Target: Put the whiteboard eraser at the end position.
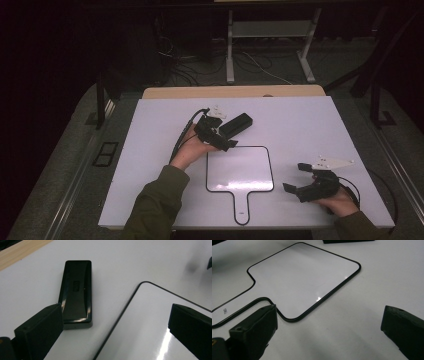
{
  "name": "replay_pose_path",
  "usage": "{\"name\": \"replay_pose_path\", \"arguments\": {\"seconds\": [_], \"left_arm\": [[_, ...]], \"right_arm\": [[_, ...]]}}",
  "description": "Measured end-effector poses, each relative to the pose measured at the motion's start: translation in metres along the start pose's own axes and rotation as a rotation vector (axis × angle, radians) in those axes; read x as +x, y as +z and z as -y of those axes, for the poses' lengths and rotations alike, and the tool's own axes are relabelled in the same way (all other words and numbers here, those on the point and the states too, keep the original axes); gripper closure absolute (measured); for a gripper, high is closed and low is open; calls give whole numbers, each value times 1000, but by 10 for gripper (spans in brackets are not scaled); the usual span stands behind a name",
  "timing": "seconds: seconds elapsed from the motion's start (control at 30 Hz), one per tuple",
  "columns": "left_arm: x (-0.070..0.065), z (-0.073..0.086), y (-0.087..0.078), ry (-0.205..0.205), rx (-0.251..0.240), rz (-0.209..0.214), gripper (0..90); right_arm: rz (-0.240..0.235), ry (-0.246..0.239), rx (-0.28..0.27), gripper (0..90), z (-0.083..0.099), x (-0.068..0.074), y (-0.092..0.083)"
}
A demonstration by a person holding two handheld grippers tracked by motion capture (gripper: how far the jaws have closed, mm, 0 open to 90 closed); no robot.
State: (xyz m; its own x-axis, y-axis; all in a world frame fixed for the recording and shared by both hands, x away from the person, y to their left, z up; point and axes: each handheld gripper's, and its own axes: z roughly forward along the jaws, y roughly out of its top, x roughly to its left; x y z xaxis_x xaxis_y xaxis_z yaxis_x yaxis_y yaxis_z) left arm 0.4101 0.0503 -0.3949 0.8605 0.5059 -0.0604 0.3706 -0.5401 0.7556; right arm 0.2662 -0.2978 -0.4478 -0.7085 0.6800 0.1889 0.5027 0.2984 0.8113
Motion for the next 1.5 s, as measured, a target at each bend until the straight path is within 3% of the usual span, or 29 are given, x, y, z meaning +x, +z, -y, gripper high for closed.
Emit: {"name": "replay_pose_path", "arguments": {"seconds": [0.43,0.83,1.2,1.5], "left_arm": [[-21,28,-14,26,-17,-2,0],[-36,50,-27,21,-62,-17,0],[-42,69,-46,-13,-129,-35,0],[-48,89,-61,-36,-150,-35,0]], "right_arm": [[7,-3,1,0,0,1,1],[11,-2,-2,0,1,1,0],[9,-1,-5,0,1,1,-1],[12,-1,-9,0,0,1,-1]]}}
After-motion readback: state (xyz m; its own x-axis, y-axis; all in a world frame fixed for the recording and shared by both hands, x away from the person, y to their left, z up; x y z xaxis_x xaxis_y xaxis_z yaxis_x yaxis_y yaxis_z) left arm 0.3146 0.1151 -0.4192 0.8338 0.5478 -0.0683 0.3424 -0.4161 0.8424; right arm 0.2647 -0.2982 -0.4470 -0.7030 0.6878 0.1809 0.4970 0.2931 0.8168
